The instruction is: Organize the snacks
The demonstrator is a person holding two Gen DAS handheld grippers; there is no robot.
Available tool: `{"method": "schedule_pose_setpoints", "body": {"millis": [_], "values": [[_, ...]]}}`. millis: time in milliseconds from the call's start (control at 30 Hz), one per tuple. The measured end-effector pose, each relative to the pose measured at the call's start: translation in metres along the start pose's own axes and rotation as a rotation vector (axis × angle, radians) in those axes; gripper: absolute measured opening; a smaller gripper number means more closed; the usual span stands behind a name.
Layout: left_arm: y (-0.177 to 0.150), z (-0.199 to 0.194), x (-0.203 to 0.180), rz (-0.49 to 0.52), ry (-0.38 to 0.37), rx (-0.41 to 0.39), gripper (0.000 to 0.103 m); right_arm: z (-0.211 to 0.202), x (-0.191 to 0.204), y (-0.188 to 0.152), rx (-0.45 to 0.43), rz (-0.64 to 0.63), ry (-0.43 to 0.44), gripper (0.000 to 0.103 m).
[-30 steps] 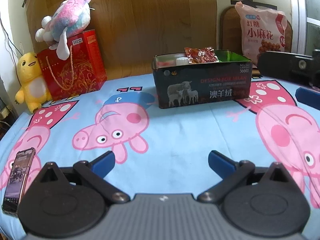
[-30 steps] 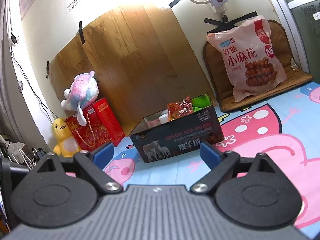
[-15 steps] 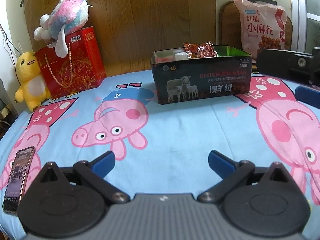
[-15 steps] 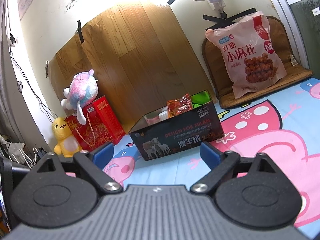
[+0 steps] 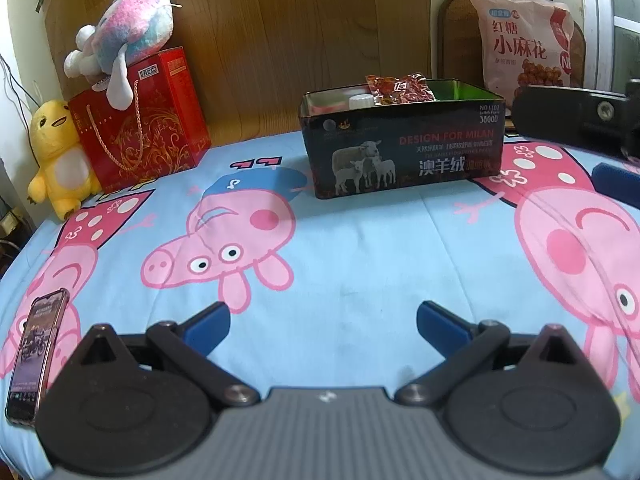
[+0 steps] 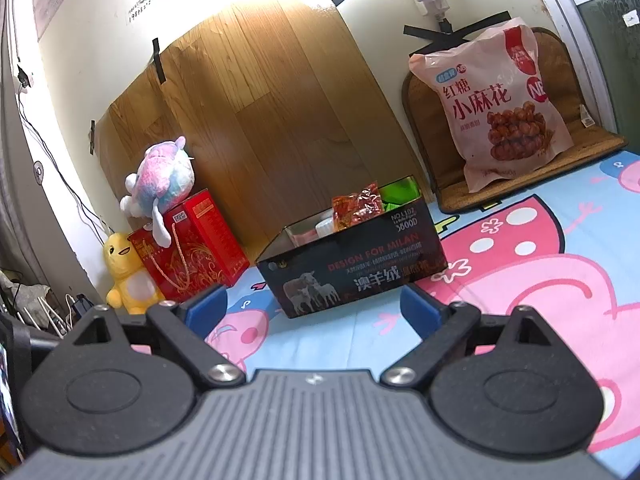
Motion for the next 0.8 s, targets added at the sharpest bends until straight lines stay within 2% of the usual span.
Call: {"method": "schedule_pose_setpoints", "body": {"millis": [800], "values": [[0.0009,-0.0009,-0.0008,0.003,-0.036,0.010,0.103,0.0011,-0.0021,-0.0012,-0.002,0.006,-0.007,0.095]]}}
Point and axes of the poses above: each gripper's, at about its wrist camera, not at the fingertips, and z roughly the way its jaws point, x to its left, y to its top, the point moved 1 cm from there along z, roughly the way its jaws point, and after that the axes turned 4 degrees about -y, right-handed, at the moved point
